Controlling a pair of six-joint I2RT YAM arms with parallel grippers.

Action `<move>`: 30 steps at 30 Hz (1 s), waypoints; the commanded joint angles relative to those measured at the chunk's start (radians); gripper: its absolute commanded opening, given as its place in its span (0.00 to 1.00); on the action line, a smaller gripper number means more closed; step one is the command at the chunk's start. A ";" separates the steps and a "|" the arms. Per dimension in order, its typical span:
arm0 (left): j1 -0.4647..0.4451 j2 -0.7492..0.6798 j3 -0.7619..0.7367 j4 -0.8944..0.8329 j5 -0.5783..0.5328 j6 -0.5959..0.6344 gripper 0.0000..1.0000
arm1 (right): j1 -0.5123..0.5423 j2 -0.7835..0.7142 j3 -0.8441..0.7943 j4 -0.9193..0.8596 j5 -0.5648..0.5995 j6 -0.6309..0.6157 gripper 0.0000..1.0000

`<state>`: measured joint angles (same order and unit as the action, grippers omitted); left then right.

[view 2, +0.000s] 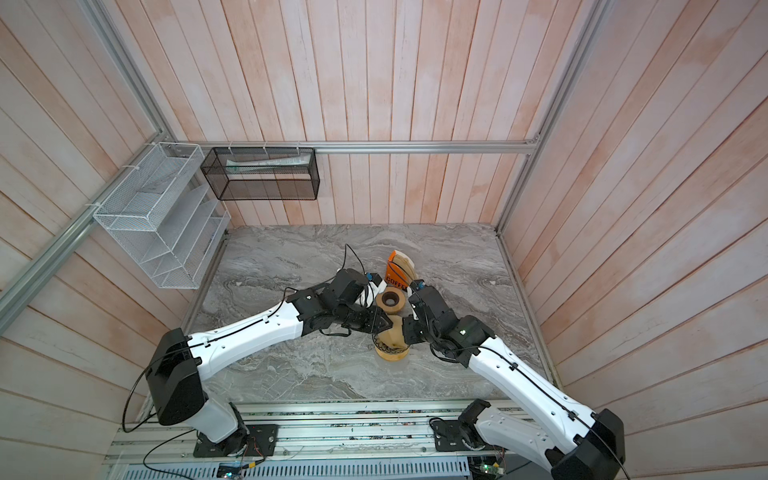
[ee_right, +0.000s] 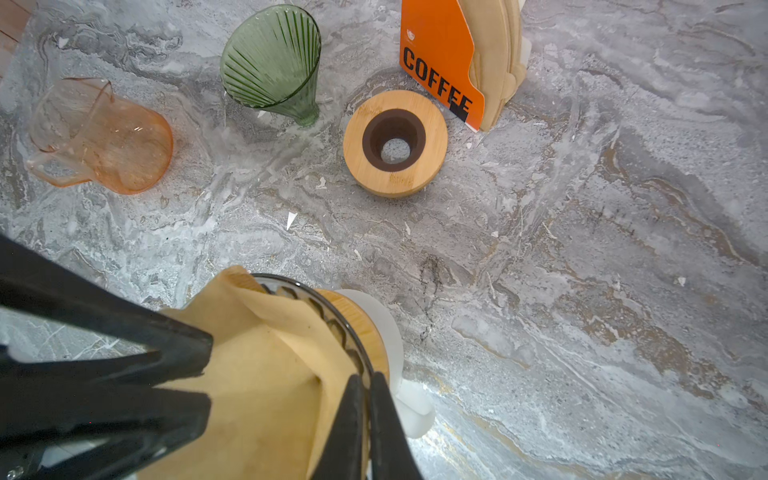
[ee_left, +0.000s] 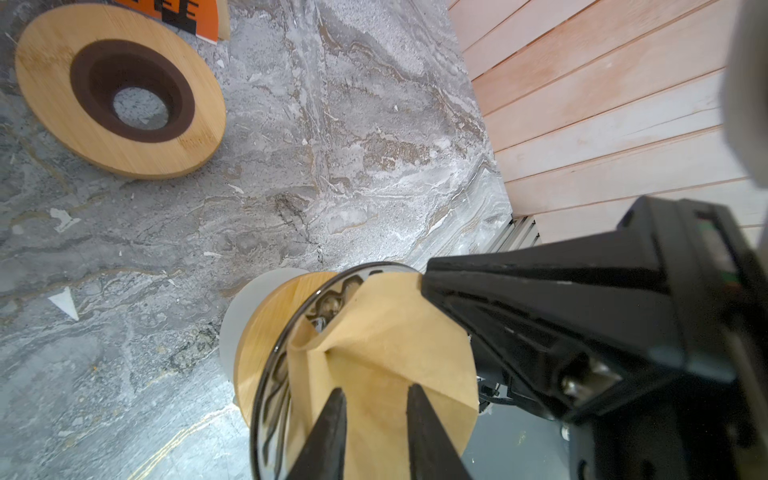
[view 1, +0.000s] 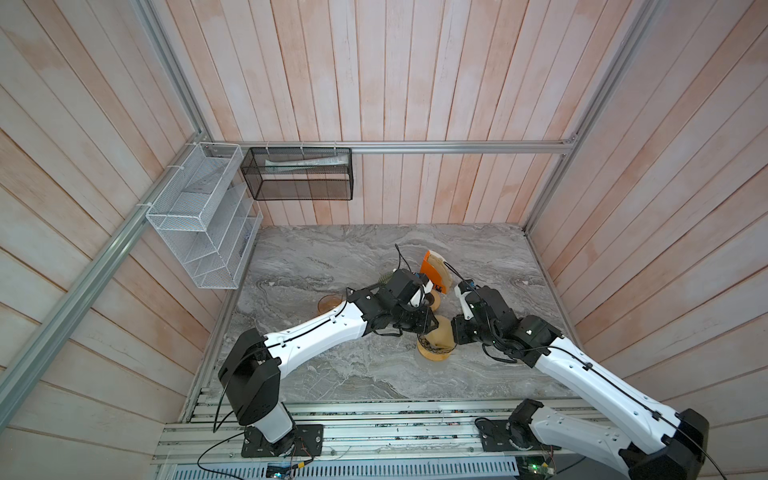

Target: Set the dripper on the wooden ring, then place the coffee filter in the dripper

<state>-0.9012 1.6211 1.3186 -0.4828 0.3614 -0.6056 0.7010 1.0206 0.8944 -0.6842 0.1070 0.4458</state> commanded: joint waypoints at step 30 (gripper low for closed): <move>0.001 -0.109 -0.129 0.024 0.010 -0.024 0.28 | 0.058 -0.049 0.013 -0.080 0.028 0.062 0.08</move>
<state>-0.9016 1.5227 1.1927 -0.4736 0.3622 -0.6323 0.7521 0.9787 0.9253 -0.7422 0.1120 0.4976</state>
